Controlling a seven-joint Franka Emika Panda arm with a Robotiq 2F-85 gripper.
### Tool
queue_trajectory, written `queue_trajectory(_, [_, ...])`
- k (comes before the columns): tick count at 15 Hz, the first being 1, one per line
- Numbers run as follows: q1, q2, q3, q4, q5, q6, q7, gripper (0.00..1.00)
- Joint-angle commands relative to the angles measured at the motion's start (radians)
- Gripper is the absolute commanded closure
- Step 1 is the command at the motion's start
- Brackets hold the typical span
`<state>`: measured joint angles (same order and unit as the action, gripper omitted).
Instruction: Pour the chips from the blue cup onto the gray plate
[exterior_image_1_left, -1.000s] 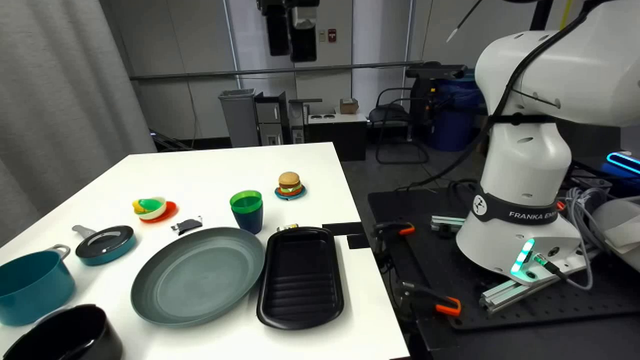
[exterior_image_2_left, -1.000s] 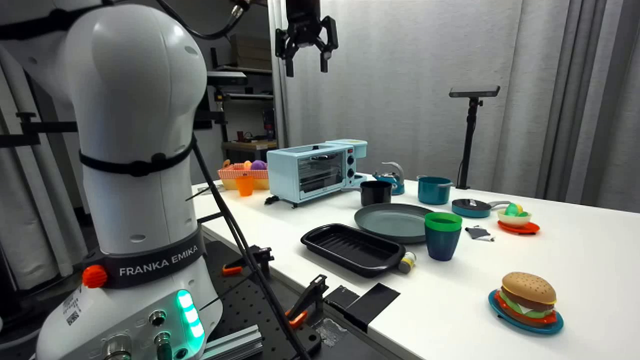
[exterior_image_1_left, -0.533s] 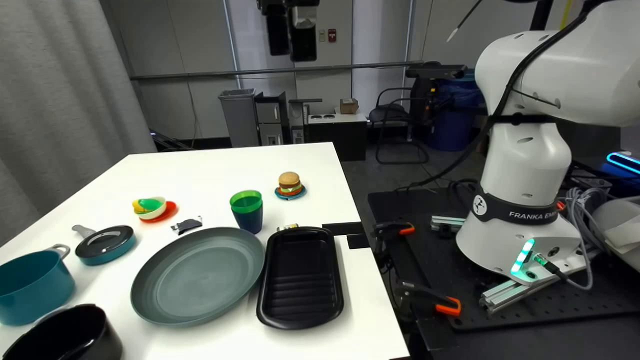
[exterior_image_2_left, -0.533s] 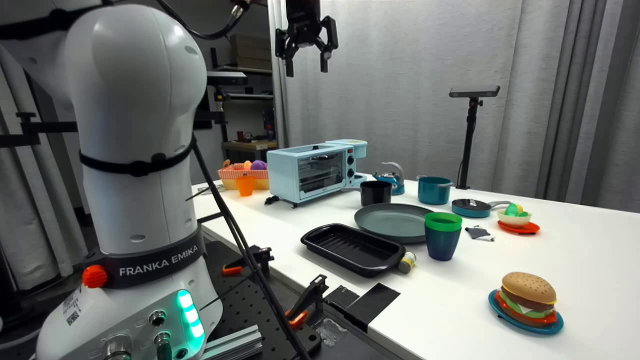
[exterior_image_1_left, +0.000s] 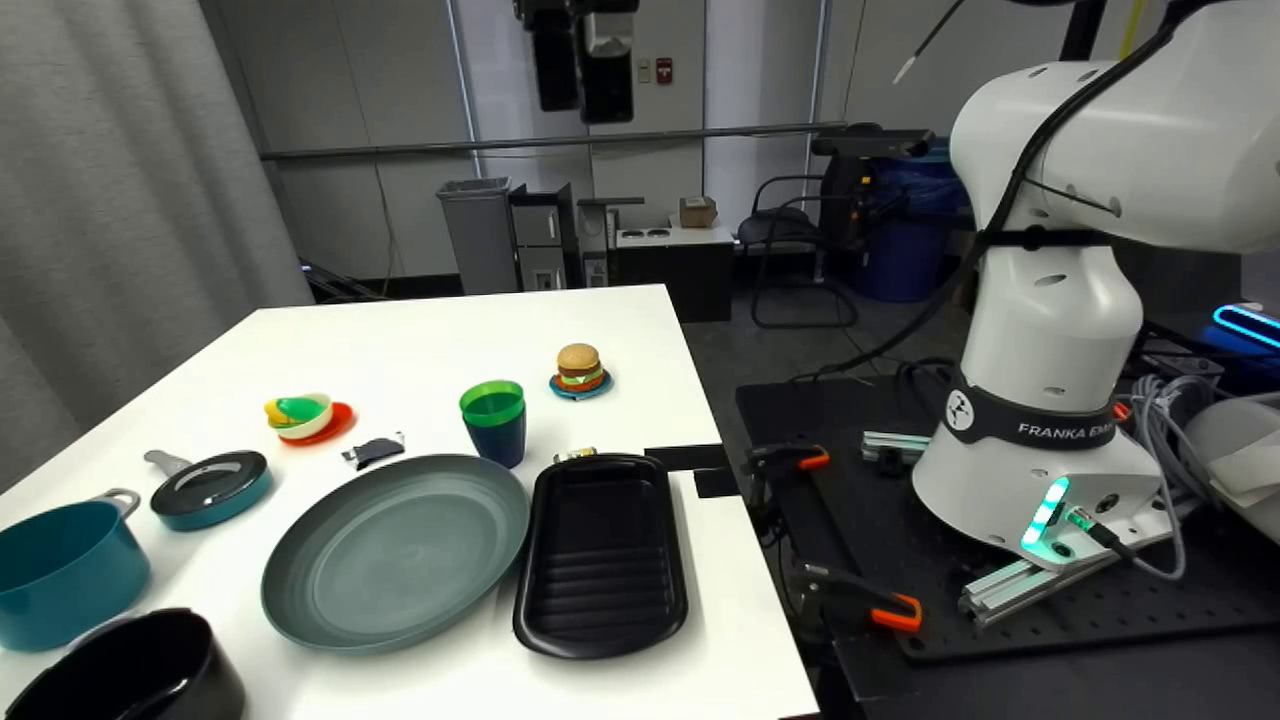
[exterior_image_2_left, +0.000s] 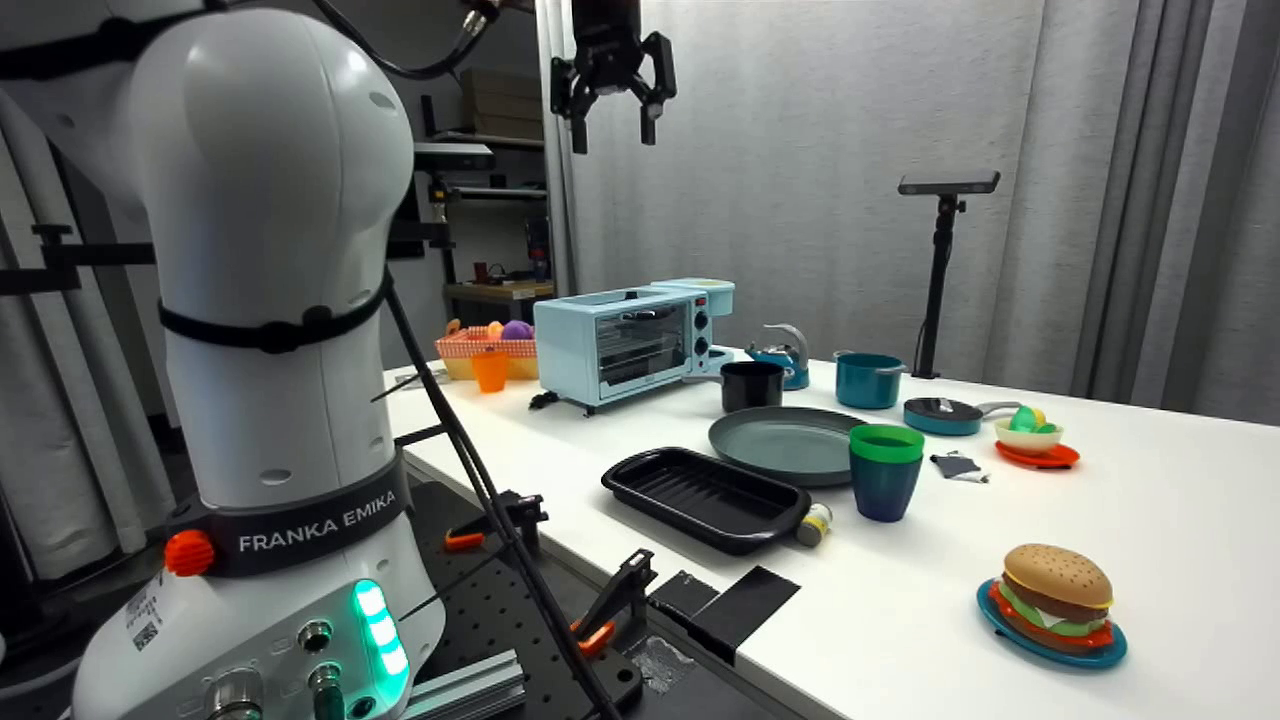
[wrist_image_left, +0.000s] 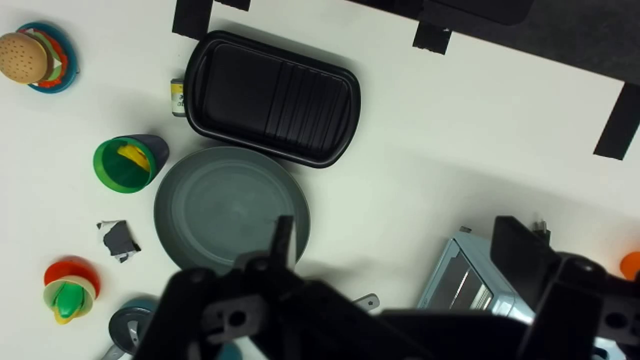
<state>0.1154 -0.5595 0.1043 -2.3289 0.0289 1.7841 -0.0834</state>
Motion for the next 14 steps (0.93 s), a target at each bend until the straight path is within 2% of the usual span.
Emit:
queue_trajectory(1, [0.006,0.001,-0.005,0.003,-0.003,-0.003,0.003,0.0])
queue_trajectory(7, [-0.007,0.046,-0.032,0.026,-0.002,0.012,-0.013,0.0])
queue_trajectory(14, [-0.074,0.138,-0.122,0.064,0.001,0.062,-0.013,0.0])
